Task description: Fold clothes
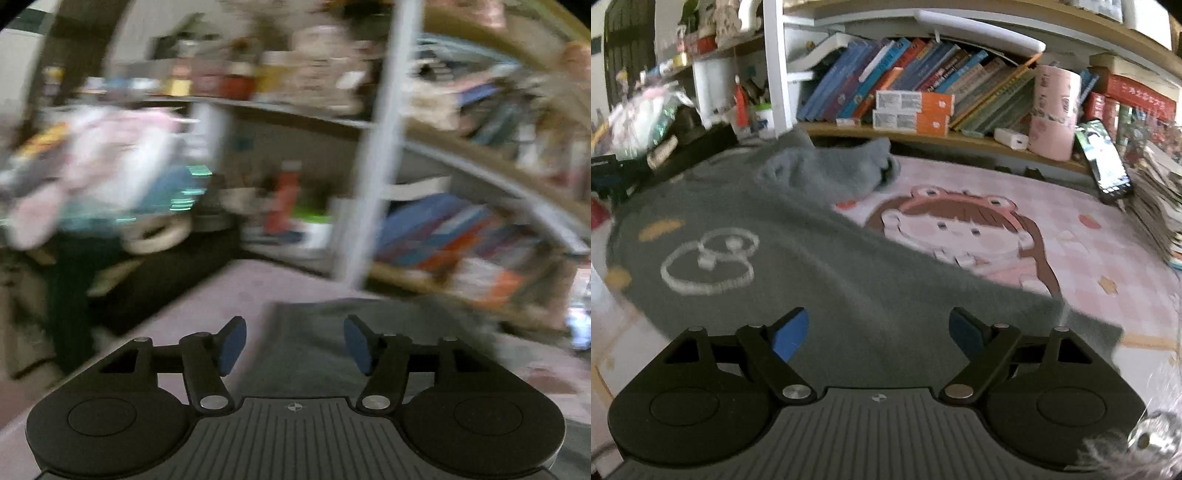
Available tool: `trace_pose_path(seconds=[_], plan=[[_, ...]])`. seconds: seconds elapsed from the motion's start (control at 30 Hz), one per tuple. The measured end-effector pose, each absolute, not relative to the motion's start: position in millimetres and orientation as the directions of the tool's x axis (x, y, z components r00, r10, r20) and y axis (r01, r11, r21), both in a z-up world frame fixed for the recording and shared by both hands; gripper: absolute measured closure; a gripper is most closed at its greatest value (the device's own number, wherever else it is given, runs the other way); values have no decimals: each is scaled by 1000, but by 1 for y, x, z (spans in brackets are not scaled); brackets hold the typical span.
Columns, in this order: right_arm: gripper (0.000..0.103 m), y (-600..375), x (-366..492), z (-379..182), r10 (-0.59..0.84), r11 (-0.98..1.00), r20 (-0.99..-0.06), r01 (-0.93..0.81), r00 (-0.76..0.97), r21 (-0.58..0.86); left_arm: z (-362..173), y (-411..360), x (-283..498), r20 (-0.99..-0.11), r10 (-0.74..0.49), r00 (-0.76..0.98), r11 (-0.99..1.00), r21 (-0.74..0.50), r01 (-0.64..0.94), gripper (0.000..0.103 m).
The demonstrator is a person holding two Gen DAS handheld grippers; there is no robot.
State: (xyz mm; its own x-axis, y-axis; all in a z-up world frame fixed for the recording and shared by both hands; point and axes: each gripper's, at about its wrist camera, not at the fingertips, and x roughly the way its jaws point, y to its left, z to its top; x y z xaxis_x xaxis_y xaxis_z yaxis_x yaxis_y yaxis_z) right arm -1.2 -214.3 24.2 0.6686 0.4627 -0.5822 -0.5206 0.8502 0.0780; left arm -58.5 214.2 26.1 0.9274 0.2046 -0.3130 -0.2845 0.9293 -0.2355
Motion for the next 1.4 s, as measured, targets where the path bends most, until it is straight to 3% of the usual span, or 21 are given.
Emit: trace_pose_path(seconds=[0.2,0.6,0.83,0.9,0.97,1.07,1.1,1.2,1.3,1.4], plan=[[21,-195,47,38,546,820,-576,-527,608,221,1,191,-20,-398,9,917,927,-341,-157,35],[22,-168,174,30,666,704,-513,-229,542,672,-20,197,-16,-464,16,886,916,-348,-199,18],[33,-135,216,12,631,696,-545,-92,552,712,-25,197,-13,-486,19,874,923,-328,-203,8],[43,-128,221,8,603,710,-565,-57,563,702,-26,197,-12,-488,16,873,924,-326,-199,7],[65,-122,223,11,572,734,-568,-60,592,676,-26,196,-12,-488,16,873,925,-325,-198,7],[90,-110,218,25,529,776,-530,-123,663,619,-25,196,-13,-484,16,875,923,-329,-198,7],[93,-106,216,29,515,789,-515,-143,685,598,-26,196,-13,-484,16,875,923,-330,-199,7],[94,-78,183,63,593,775,-337,-405,732,484,-26,195,-13,-487,18,873,924,-325,-201,7],[94,-34,136,88,812,580,-256,-776,524,250,-26,194,-12,-493,21,870,926,-319,-203,7],[90,5,89,83,885,308,-376,-951,275,30,-25,193,-12,-493,21,870,925,-320,-204,6]])
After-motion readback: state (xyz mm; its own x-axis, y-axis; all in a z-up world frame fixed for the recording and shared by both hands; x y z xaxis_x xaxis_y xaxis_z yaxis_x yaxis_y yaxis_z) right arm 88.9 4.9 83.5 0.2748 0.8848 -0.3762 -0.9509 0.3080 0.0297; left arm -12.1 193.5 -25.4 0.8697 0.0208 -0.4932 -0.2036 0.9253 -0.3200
